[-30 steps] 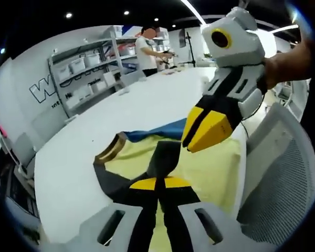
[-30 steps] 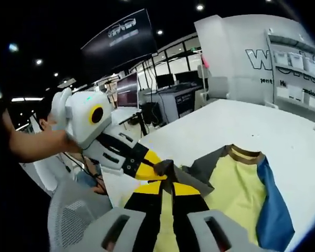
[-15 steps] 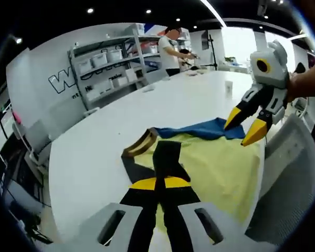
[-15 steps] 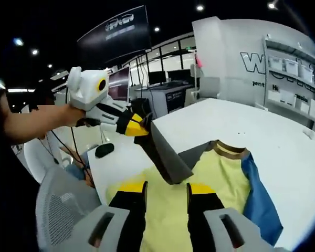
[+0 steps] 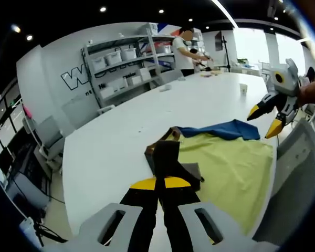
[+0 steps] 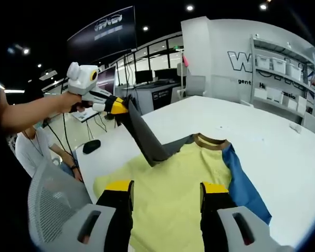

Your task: Fold the garment on the visible template until the final outline fits inside the template.

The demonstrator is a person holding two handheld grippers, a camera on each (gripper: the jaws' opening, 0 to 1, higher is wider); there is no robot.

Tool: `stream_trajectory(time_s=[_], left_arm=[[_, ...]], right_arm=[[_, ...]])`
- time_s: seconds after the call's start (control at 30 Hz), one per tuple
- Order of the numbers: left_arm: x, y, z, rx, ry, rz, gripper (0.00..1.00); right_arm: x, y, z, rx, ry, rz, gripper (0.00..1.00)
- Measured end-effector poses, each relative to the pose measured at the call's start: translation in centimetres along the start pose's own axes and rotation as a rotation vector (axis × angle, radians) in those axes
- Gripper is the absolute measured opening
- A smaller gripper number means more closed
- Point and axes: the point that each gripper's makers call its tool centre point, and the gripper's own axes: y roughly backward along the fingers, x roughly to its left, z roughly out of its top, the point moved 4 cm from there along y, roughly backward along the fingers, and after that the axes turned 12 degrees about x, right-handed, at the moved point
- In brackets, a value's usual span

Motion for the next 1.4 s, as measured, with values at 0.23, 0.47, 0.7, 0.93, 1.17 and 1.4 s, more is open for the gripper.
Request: stream_trajectory(time_s=[0.23,0.47,0.7,0.93,1.17,1.4], left_arm=[[4.1,0.5,0.3,0.002,0.032,0.062,0.05],[7.6,0.7,0.2,0.007,0.075,0.108,0.05],[9.2,0.7,0.0,0.022,0.088,0.137,0.05],[10.7,1.1,-0.3,0.036,0.116,0.164,0.05],[13.0,1.6,-0.8,0.041,0.165,0.194,0.05],[15.6,1.9,-1.2,0.053,0.208,0.229,0.05]], right_arm=[[-0.9,0.7,-0.9,-0.006,-0.027,-0.026,0.63],[-0.6,0.8,-2.7,0.028,-0.039,-0.028,0.70],[-0.9,1.3,-3.3,0.028,-0.041,-0.056,0.80],[-1.3,2.0,-4.1,0.034,-0.013,-0.086,0.88],[-1.8,2.4,-5.1,0.066,0.000,-0.106,0.90],[-2.1,2.5,-5.7,0.095,0.023,-0.114,0.90]])
